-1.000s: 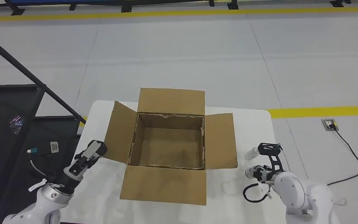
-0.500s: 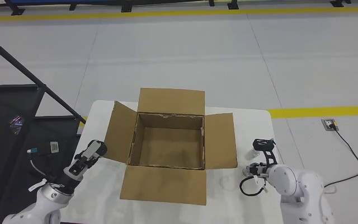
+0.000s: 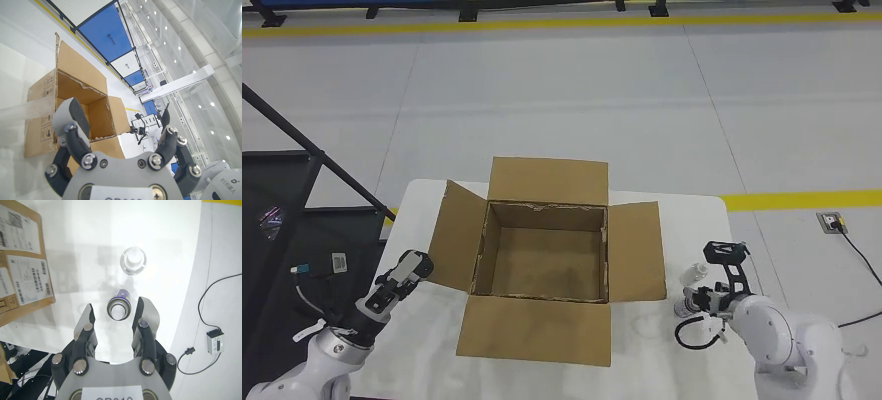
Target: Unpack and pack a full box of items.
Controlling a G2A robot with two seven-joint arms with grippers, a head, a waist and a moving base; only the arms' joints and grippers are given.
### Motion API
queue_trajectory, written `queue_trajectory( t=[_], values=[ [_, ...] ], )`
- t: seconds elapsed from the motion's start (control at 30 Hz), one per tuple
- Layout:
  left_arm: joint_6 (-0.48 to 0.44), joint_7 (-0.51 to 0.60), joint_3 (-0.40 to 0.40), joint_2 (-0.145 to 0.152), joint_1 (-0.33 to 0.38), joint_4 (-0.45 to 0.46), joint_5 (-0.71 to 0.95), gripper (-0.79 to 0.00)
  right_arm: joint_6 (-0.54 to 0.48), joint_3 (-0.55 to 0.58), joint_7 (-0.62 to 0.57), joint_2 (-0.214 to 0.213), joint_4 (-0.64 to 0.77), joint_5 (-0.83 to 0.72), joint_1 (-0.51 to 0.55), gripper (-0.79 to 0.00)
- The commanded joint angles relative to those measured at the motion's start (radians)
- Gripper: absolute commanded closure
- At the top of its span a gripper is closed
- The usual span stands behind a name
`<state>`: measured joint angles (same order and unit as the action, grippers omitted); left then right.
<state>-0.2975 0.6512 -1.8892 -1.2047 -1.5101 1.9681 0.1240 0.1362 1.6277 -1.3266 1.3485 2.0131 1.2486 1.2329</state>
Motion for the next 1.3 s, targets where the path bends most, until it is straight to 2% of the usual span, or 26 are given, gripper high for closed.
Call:
queue_trajectory(
  t=[0.0,0.1,0.17,0.23,0.6,0.7,0.8,1.07,1.27],
  values=[
    [0.000,0.000,0.000,0.000,0.000,0.000,0.000,-0.785,0.007,0.021,0.014,-0.001,0.114,-0.017,0.040,-0.785],
    [0.000,0.000,0.000,0.000,0.000,0.000,0.000,-0.785,0.004,0.052,0.027,-0.004,0.278,-0.030,0.101,-0.785],
    [0.000,0.000,0.000,0.000,0.000,0.000,0.000,-0.785,0.003,0.063,0.026,-0.006,0.337,-0.023,0.114,-0.785],
    [0.000,0.000,0.000,0.000,0.000,0.000,0.000,-0.785,-0.014,0.055,0.020,-0.009,0.337,-0.023,0.080,-0.785],
    [0.000,0.000,0.000,0.000,0.000,0.000,0.000,-0.785,-0.018,0.050,0.024,-0.009,0.331,-0.024,0.082,-0.785],
    [0.000,0.000,0.000,0.000,0.000,0.000,0.000,-0.785,-0.022,-0.016,0.070,-0.008,0.243,-0.030,0.046,-0.785],
    [0.000,0.000,0.000,0.000,0.000,0.000,0.000,-0.785,-0.010,-0.054,0.076,-0.002,0.129,-0.186,-0.043,-0.785],
    [0.000,0.000,0.000,0.000,0.000,0.000,0.000,-0.785,0.044,-0.127,0.082,0.004,-0.130,-0.323,-0.225,-0.785],
    [0.000,0.000,0.000,0.000,0.000,0.000,0.000,-0.785,0.002,-0.141,0.060,0.000,-0.208,-0.420,-0.278,-0.785]
  ],
)
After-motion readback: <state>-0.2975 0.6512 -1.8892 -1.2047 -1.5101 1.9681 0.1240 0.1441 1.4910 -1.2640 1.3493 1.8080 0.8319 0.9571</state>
